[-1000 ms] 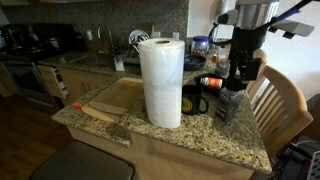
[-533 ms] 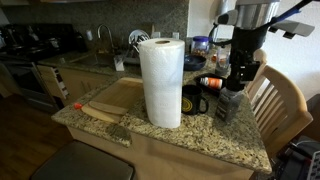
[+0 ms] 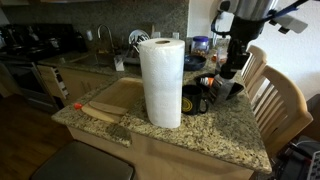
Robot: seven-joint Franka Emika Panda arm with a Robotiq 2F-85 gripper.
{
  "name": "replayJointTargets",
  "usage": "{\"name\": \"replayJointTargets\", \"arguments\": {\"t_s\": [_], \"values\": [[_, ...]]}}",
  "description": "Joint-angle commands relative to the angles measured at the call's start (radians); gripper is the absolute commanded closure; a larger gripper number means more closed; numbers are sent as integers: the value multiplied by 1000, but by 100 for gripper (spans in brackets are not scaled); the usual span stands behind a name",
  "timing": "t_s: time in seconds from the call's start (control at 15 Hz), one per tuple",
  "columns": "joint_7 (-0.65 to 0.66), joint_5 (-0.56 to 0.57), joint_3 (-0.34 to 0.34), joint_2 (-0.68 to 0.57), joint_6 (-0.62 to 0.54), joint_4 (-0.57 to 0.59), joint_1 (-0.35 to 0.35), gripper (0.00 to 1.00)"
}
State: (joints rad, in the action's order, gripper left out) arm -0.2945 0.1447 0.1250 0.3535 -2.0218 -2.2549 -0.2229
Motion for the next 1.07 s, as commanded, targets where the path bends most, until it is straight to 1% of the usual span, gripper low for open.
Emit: {"name": "replayJointTargets", "arguments": {"t_s": [0.0, 0.2, 0.27, 0.47, 0.53, 0.67, 0.73, 0.87, 1.0], "values": [[59, 76, -10, 80, -49, 26, 59, 67], [51, 112, -26, 122, -110, 89, 76, 67], [48, 116, -25, 117, -128, 134, 76, 67], [85, 167, -13, 18, -251, 277, 107, 67], [104, 192, -7, 8, -287, 292, 119, 67], [115, 228, -1, 35, -373, 256, 120, 67], [97, 237, 3, 75, -407, 200, 107, 67], [60, 226, 11, 128, -414, 120, 79, 67], [41, 208, 16, 122, -416, 70, 60, 67]]}}
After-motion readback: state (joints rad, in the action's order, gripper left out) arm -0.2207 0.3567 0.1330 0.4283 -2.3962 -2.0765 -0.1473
